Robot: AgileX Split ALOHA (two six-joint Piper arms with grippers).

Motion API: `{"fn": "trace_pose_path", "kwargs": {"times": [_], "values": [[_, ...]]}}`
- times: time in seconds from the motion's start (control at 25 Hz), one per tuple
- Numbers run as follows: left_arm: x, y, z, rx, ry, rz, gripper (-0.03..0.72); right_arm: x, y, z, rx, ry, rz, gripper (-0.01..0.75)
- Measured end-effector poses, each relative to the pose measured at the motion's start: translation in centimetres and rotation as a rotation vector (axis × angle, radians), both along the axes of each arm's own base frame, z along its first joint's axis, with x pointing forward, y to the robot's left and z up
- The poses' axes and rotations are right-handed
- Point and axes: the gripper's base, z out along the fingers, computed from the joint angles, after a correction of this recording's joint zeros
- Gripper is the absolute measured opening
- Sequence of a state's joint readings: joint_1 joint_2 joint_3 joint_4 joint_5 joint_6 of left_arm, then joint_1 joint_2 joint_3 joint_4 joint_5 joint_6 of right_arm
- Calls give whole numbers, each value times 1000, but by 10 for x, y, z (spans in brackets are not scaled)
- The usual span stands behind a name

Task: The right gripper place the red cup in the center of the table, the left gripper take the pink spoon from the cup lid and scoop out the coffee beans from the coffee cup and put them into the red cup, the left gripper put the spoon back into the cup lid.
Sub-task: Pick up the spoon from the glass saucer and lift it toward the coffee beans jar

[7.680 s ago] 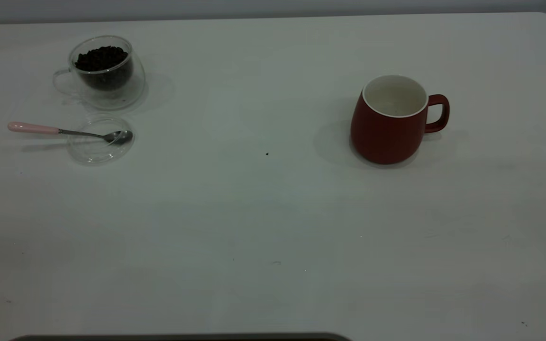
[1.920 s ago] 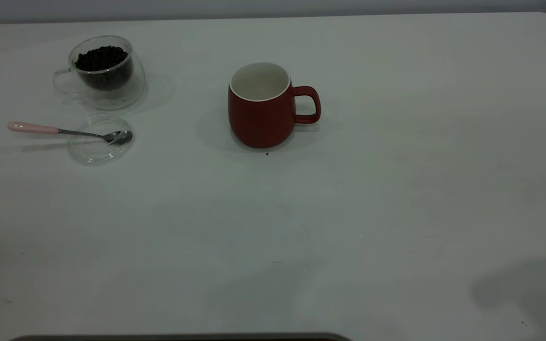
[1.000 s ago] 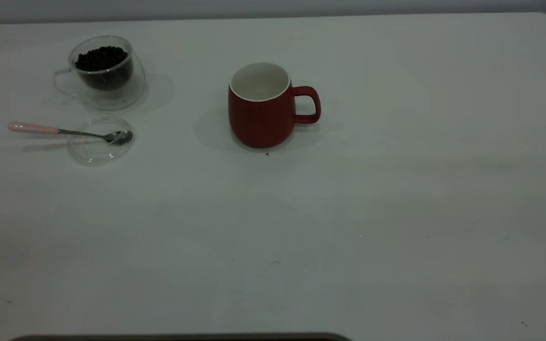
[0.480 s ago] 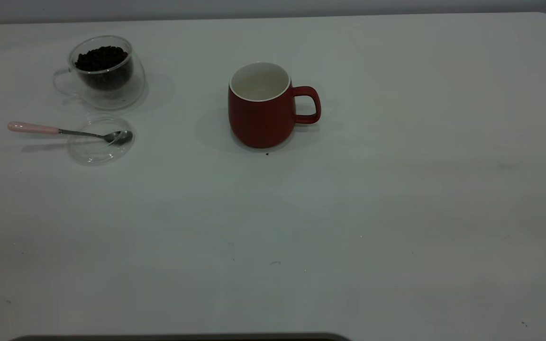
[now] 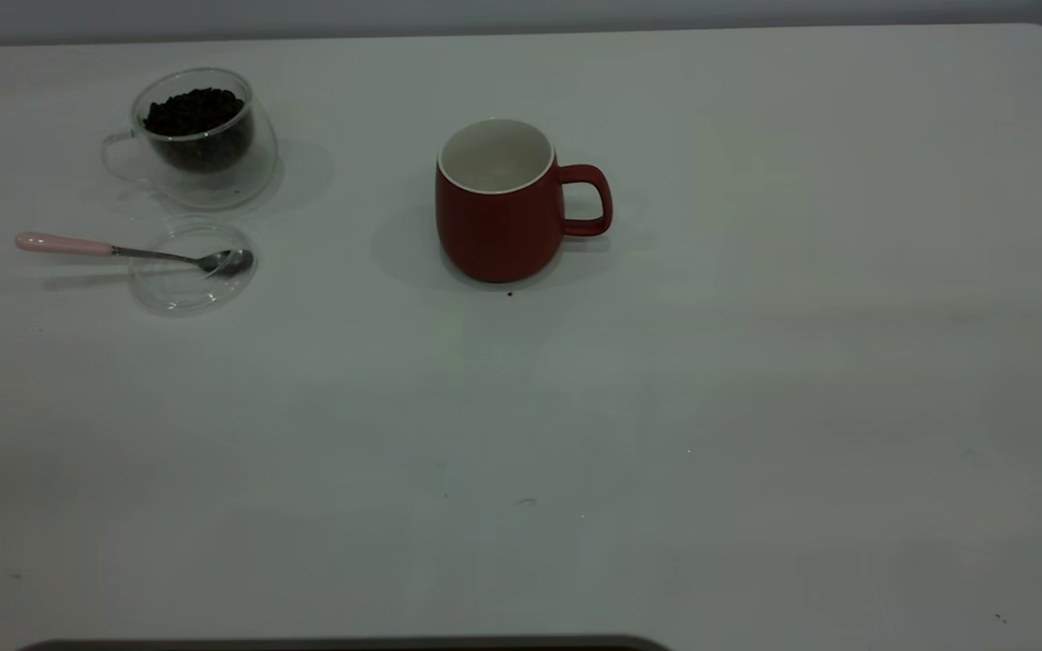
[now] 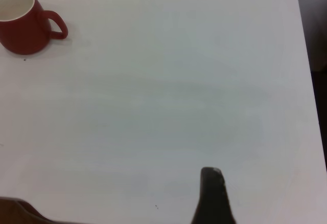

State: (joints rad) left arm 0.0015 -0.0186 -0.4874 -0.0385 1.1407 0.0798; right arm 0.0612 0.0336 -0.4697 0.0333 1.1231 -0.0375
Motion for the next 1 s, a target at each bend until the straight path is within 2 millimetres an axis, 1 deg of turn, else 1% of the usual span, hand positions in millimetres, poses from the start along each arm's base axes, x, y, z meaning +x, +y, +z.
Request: {"fn": "trace_pose_path", "kwargs": {"times": [0.2,0.28,0.32,0.44,0.6,0.72,0.84,0.92,1.0], "values": [[4,0,3,-9,2,8,424,0,0,0,1,0,0,590],[15,0,11,-38,3,32,424,0,0,0,1,0,0,590],[23,0,15,-56,14,48,424,0,0,0,1,0,0,590],[55,0,21,-96,82,89,424,0,0,0,1,0,0,590],[105,1,22,-104,186,111,424,0,0,0,1,0,0,590],[144,1,17,-124,242,141,424,0,0,0,1,0,0,590],[186,3,8,-122,292,183,424,0,0,0,1,0,0,590],[212,9,3,-98,330,216,424,0,0,0,1,0,0,590],[236,21,-3,-75,379,263,424,0,0,0,1,0,0,590]]}}
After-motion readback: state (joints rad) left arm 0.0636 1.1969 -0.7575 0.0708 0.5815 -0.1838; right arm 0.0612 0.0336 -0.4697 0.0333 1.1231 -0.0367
